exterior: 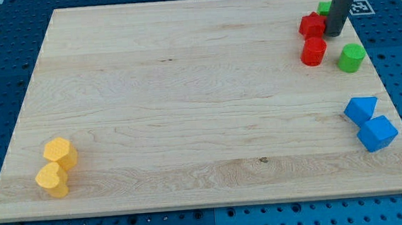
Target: Drag the red circle towards bottom left
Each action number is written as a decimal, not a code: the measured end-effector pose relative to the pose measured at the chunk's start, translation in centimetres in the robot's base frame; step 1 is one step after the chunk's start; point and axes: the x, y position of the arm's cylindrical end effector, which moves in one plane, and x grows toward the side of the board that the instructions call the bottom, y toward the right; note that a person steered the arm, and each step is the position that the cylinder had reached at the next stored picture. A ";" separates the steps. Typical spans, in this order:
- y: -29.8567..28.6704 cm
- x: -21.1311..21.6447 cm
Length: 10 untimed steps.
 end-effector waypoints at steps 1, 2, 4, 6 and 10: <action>0.7 -1.1; -1.6 -1.0; -2.6 2.0; -3.0 4.9; -5.0 6.3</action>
